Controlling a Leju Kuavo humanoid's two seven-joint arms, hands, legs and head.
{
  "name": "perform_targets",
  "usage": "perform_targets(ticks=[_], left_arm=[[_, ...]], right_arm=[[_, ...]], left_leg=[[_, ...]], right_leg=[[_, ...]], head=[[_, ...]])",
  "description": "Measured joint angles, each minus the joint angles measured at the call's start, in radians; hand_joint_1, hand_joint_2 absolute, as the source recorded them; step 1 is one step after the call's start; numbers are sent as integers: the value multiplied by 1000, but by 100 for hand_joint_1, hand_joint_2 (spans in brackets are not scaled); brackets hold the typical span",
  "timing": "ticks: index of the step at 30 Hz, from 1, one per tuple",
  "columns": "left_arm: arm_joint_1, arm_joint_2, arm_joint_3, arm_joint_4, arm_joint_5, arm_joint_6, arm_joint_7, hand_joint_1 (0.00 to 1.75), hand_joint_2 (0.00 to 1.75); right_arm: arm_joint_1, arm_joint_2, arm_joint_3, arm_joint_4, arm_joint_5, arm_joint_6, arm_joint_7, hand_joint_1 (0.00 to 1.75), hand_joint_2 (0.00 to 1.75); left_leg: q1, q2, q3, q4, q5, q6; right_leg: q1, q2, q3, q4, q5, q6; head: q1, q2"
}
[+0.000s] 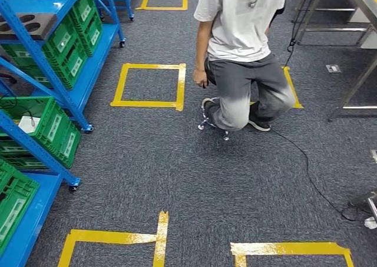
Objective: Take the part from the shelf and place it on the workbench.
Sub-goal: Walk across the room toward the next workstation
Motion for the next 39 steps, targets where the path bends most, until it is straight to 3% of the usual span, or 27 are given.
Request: perform_targets(ticks=[2,3,5,7,9,11,12,14,16,18,20,21,23,24,25,26,27,28,29,31,33,35,37,39], left_arm=[[-2,0,0,0,0,0,0,0,0],[-1,0,0,0,0,0,0,0,0],[2,0,0,0,0,0,0,0,0],[4,0,0,0,0,0,0,0,0],[2,-1,0,0,0,0,0,0,0],[0,-1,0,0,0,0,0,0,0],[1,-1,0,0,0,0,0,0,0],[4,0,0,0,-1,0,0,0,0],[2,0,0,0,-1,0,0,0,0],[-2,1,0,0,-1,0,0,0,0],[0,1,0,0,-1,0,0,0,0],[1,1,0,0,-1,0,0,0,0],[1,1,0,0,-1,0,0,0,0],[0,1,0,0,-1,0,0,0,0],[-2,0,0,0,-1,0,0,0,0],[-2,-1,0,0,-1,0,0,0,0],[-2,-1,0,0,-1,0,0,0,0],[-1,-1,0,0,-1,0,0,0,0],[0,-1,0,0,-1,0,0,0,0],[-1,-2,0,0,-1,0,0,0,0],[-2,-2,0,0,-1,0,0,0,0],[1,-1,0,0,-1,0,0,0,0],[4,-1,0,0,-1,0,0,0,0],[2,-1,0,0,-1,0,0,0,0]], right_arm=[[0,0,0,0,0,0,0,0,0],[-1,-1,0,1,0,0,0,0,0],[-2,-1,0,1,0,0,1,0,0],[-4,-2,0,1,0,0,1,0,0],[-4,-2,0,1,0,1,1,0,0],[-1,-3,0,1,0,3,1,0,0],[0,-3,0,1,0,3,2,0,0],[0,-3,0,1,0,3,2,0,0],[0,-3,0,1,0,3,1,0,0],[-2,-3,0,1,0,3,1,0,0],[-6,-3,0,0,0,3,1,0,0],[-8,-3,0,0,0,3,1,0,0],[-8,-3,0,-1,0,3,1,0,0],[-7,-3,0,-1,0,3,1,0,0],[-6,-3,0,-1,0,3,1,0,0],[-5,-3,0,0,0,3,1,0,0],[-3,-3,0,0,0,3,2,0,0],[-2,-4,0,0,0,3,2,0,0],[-1,-4,0,0,0,3,2,0,0],[0,-4,0,0,0,3,2,0,0],[0,-4,0,1,0,4,1,0,0],[-2,-4,0,1,0,4,1,0,0],[-2,-5,-1,1,0,3,2,0,0],[0,-5,-1,1,0,3,1,0,0]], left_leg=[[2,-25,-6,5,-2,-10],[4,-36,-9,5,0,-17],[9,-57,-13,2,3,-29],[6,-18,-27,32,-17,-38],[4,50,-75,138,-74,-45],[5,73,-130,250,-115,-49],[6,77,-137,266,-110,-48],[4,94,-92,179,-50,-42],[-7,147,-28,55,-4,-28],[-18,177,-8,8,-2,-16],[-19,156,-7,0,-1,-8],[-16,144,-3,-5,1,-3],[-8,119,5,-15,7,7],[-6,105,5,-16,8,10],[-5,90,5,-16,8,12],[-5,75,5,-16,8,12],[-5,60,6,-15,8,12],[-4,44,8,-14,6,11],[-3,28,10,-12,5,9],[-1,-1,9,-4,-2,-1],[0,-23,2,3,-5,-13],[2,-43,-4,3,-3,-22],[1,-16,-16,28,-21,-31],[-1,46,-60,126,-77,-41]], right_leg=[[-3,38,39,-76,17,-4],[-1,43,46,-85,12,-7],[1,21,53,-92,14,-17],[0,-7,60,-99,16,-29],[3,-39,64,-102,14,-37],[7,-73,67,-102,10,-41],[8,-89,69,-102,7,-42],[10,-116,77,-102,1,-41],[14,-138,85,-102,-6,-35],[18,-160,91,-103,-13,-26],[20,-182,101,-106,-19,-17],[18,-173,102,-101,-27,-12],[15,-114,72,-30,-71,-5],[13,-78,38,38,-102,-3],[13,-58,-3,112,-129,-2],[13,-49,-37,168,-141,-1],[13,-46,-58,190,-132,-1],[12,-44,-60,171,-103,-1],[11,-38,-43,114,-59,-1],[5,7,9,-21,6,-1],[3,40,39,-81,16,-6],[4,23,46,-85,16,-17],[3,-3,50,-90,16,-30],[4,-32,54,-92,14,-39]], head=[[-1,0],[-1,0],[-1,0],[-5,0],[-11,0],[-13,0],[-13,0],[-13,0],[-13,0],[-13,0],[-13,0],[-11,0],[-6,0],[-3,0],[-2,0],[-2,0],[-2,0],[-2,0],[-2,0],[-2,0],[-2,0],[-3,0],[-7,0],[-14,0]])
